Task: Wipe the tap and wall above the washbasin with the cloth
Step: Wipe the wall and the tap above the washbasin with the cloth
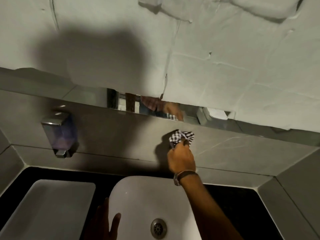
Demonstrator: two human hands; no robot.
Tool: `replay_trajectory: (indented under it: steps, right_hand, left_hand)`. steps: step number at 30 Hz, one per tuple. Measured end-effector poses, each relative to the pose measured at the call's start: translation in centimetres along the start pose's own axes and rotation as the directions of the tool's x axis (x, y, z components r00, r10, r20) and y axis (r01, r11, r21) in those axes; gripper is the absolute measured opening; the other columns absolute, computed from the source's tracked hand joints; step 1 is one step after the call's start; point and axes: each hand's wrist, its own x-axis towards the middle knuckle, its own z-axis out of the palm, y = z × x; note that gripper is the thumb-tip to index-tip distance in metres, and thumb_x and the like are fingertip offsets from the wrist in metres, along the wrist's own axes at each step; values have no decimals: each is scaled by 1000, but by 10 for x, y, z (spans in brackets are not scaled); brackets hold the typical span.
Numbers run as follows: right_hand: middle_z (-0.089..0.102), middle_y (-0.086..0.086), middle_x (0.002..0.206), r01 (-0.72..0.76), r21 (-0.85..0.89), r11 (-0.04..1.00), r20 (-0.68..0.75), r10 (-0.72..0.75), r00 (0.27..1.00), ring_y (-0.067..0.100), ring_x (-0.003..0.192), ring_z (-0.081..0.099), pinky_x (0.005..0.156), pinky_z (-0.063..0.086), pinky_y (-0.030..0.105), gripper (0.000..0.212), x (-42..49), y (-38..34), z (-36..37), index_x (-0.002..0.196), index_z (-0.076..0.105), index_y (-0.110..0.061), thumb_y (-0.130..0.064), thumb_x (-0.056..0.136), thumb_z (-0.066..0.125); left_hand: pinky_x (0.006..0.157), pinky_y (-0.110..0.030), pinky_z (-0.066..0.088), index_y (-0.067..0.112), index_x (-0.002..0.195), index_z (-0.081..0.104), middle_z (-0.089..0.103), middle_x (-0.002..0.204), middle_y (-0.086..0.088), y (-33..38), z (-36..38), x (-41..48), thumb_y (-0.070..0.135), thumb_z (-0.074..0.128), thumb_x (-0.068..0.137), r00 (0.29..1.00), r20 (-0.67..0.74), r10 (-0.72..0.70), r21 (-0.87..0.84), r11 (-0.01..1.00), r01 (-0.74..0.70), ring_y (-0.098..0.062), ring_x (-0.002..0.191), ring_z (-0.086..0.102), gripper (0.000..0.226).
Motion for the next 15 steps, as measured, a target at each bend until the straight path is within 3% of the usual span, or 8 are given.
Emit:
replay_trajectory:
  steps: [3,6,8,9,11,12,14,15]
  right_hand:
    - [33,34,156,125,-243,962,-16,-133,991,45,137,47,116,41,45,79,-10,-7,7,154,25,5,-30,91,55]
    - [56,27,140,-43,139,989,-58,51,997,42,120,61,96,50,40,47,8,-3,-4,138,51,-1,-26,98,51]
    - [66,25,131,-234,549,803,101,214,972,40,119,63,98,49,36,42,23,3,-17,130,62,-1,-31,105,48]
    - [66,26,131,-256,616,745,136,220,966,41,122,62,104,49,39,44,27,5,-20,131,63,0,-33,106,48]
    - [65,26,133,-170,443,880,84,148,985,42,122,62,106,49,43,43,22,4,-18,133,61,-1,-31,105,48]
    - [62,26,135,-61,189,980,24,57,998,42,121,61,104,49,43,43,12,-1,-14,135,57,-2,-28,102,47]
    - [53,27,139,137,-218,966,-53,-152,987,42,120,59,104,50,44,48,-4,-11,-1,139,49,-1,-24,96,47]
    - [51,26,138,164,-252,954,-81,-190,978,41,120,59,104,50,44,49,-7,-14,3,138,48,-1,-24,95,47]
  left_hand:
    - [110,-54,38,13,147,30,45,147,-17,-4,6,6,90,3,66,1000,-15,0,-47,999,-1,-36,130,48,115]
    - [106,-61,37,3,140,40,49,141,-26,-6,11,17,90,7,68,1000,-9,22,-44,999,-22,-44,125,51,117]
    - [107,-63,35,1,138,42,48,141,-28,-9,12,21,92,9,65,1000,8,25,-81,996,-24,-46,127,49,121]
    - [108,-63,34,2,139,40,46,142,-27,-10,10,24,93,9,63,999,21,30,-84,996,-29,-46,129,47,123]
    - [103,-64,39,6,141,36,49,139,-28,-11,10,25,90,10,69,999,15,52,-58,997,-51,-46,124,52,114]
    - [98,-64,43,7,141,33,52,136,-29,-14,13,27,85,12,75,997,12,70,-48,996,-69,-47,118,56,105]
    - [92,-62,47,10,140,28,55,132,-30,-19,20,27,79,13,81,994,63,84,-71,994,-79,-47,113,60,92]
    - [91,-62,47,12,139,27,56,132,-30,-20,22,27,79,12,81,994,82,71,-85,994,-64,-47,113,60,91]
